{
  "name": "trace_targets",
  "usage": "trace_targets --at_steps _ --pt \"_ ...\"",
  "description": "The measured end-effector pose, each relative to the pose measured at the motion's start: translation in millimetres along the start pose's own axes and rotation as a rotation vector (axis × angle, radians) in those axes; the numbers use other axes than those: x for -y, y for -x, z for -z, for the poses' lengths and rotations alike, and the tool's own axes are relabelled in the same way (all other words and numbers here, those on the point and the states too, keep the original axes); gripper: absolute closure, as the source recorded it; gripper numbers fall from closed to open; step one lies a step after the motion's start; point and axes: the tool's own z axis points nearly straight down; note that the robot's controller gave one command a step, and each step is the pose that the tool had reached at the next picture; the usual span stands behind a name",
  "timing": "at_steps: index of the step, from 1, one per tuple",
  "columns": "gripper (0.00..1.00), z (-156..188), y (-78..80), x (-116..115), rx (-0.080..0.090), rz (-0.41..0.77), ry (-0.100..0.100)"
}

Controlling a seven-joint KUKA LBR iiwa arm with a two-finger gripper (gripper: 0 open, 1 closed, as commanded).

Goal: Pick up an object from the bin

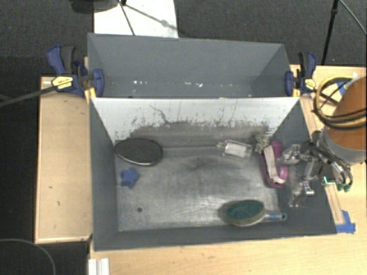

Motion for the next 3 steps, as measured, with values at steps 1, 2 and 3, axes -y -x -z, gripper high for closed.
trace_targets --at_steps 1,2,3 --pt "0.0 -122.9 -5.8 -56.0 0.023 0.235 -0.004" --pt "0.0 -94.1 -11.4 -103.8 0.011 0.181 0.001" --pt "0.0 -95.4 -2.6 -73.2 0.011 0.263 -0.003"
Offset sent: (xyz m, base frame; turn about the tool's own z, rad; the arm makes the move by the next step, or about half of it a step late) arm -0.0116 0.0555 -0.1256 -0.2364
